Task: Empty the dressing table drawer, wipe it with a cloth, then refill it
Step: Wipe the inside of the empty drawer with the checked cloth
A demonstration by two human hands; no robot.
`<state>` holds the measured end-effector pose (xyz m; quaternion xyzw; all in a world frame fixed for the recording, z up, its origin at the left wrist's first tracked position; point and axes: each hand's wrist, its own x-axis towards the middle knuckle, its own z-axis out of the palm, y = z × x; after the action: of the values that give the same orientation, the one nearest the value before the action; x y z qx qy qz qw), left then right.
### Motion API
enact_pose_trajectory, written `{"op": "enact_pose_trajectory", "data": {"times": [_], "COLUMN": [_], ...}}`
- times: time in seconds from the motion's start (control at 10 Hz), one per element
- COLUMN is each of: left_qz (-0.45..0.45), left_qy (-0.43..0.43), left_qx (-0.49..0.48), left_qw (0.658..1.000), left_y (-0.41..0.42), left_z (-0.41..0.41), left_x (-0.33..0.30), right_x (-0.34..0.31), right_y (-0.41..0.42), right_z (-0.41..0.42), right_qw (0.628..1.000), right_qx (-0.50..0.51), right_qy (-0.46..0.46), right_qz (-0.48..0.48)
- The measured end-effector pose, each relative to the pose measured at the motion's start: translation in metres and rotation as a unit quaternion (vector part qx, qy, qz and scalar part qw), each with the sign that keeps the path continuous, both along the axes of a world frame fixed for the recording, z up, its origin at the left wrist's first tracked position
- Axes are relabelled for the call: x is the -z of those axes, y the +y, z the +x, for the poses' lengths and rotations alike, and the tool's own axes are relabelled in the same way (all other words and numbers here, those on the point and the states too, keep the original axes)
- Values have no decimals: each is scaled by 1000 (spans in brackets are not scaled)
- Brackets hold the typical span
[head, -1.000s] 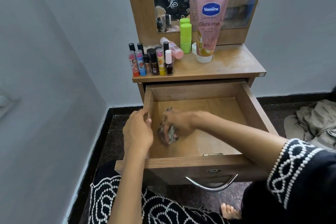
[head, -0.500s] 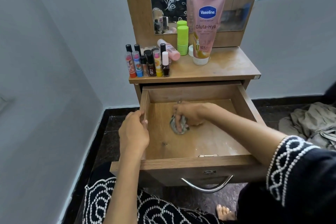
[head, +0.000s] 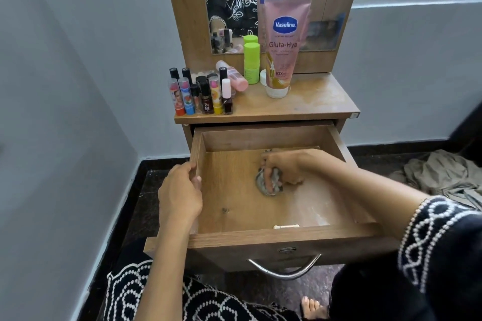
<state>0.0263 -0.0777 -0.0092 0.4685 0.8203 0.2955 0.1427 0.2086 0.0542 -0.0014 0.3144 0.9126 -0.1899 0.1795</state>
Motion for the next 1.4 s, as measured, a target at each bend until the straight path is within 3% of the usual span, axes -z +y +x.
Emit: {"op": "enact_pose_trajectory", "data": {"times": [0.1,0.2,0.3,0.4,0.5,0.6,0.9,1.0,1.2,1.4], "left_qz": [4,1,1,0,0,0,5,7,4,-1], "left_qy": [4,5,1,4,4,0,-1,2,-1,1], "left_qx": [8,8,5,4,3,3,-1,1,4,1], "left_qw": [1000,1000,1000,1000,1000,1000,1000,1000,1000,1000], "left_y": [1,1,1,1,1,1,1,1,-2,-1], "left_z": [-2,-3,-1,-1,0,0,1,1,1,2], "left_x": [1,2,1,0,-1,-1,-1,-1,-2,-4], "right_x": [3,9,2,-5,4,11,-2,5,12,11], "right_y": [-6,-12,-8,6,21,24,-6,-17,6,12], "right_z": [-4,2,14,29,39,32,30,30,16,-1], "right_qw": [999,998,997,999,994,991,995,998,994,989], "right_qx": [9,-46,-40,18,91,106,49,27,69,105], "right_qy": [34,0,-31,8,34,21,41,-35,16,28], "right_qz": [-22,-30,-51,-34,45,73,-75,-47,78,101]}}
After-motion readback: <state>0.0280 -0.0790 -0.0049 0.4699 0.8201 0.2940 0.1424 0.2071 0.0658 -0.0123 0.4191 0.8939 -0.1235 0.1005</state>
